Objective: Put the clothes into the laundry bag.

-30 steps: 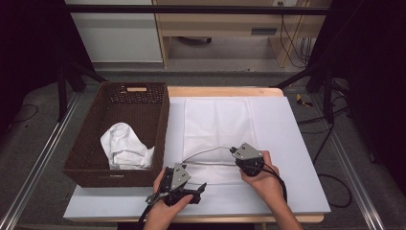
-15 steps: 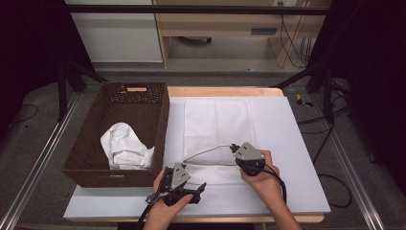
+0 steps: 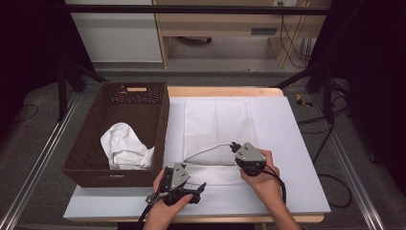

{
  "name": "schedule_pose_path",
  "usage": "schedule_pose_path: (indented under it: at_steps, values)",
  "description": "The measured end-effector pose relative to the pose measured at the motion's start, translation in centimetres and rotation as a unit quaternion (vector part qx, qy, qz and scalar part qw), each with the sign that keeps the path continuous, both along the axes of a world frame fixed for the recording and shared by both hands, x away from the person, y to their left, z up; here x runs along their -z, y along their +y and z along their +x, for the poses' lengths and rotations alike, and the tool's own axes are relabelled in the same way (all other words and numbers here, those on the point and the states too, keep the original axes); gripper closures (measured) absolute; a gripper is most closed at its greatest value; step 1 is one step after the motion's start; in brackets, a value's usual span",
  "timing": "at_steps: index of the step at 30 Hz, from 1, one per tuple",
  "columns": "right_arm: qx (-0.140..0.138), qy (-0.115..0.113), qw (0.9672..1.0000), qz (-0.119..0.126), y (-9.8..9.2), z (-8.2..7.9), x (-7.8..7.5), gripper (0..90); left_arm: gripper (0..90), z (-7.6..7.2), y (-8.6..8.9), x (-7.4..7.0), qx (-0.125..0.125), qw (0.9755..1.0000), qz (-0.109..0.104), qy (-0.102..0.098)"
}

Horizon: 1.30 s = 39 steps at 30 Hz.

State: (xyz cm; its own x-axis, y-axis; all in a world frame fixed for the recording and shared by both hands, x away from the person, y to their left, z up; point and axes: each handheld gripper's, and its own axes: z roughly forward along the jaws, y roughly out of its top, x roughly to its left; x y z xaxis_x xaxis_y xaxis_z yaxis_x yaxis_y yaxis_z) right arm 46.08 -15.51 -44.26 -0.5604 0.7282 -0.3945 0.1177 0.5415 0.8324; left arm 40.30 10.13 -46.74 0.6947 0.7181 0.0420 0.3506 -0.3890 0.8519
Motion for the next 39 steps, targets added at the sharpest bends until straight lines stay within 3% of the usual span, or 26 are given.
schedule_pose_path:
  at_steps: [12, 18, 32, 39]
  values:
    - [-0.003, 0.005, 1.0000, 0.003, 0.1, 0.0, 0.1, 85.5, 9.1, -0.1, 0.0, -0.1, 0.002, 1.0000, 0.000, 0.004]
    - [-0.005, 0.007, 1.0000, 0.000, 0.1, 0.0, 0.1, 85.5, 9.1, -0.4, 0.0, -1.0, 0.009, 0.9999, -0.006, 0.003]
    - [-0.006, 0.013, 0.9999, 0.000, -0.2, 0.1, 0.2, 85.6, 9.0, -1.3, 0.9, -5.3, 0.022, 0.9993, -0.030, -0.004]
    - [-0.007, 0.021, 0.9997, 0.004, -0.6, 0.1, 0.4, 85.6, 9.0, -0.5, 3.6, -7.4, -0.010, 0.9998, -0.017, -0.006]
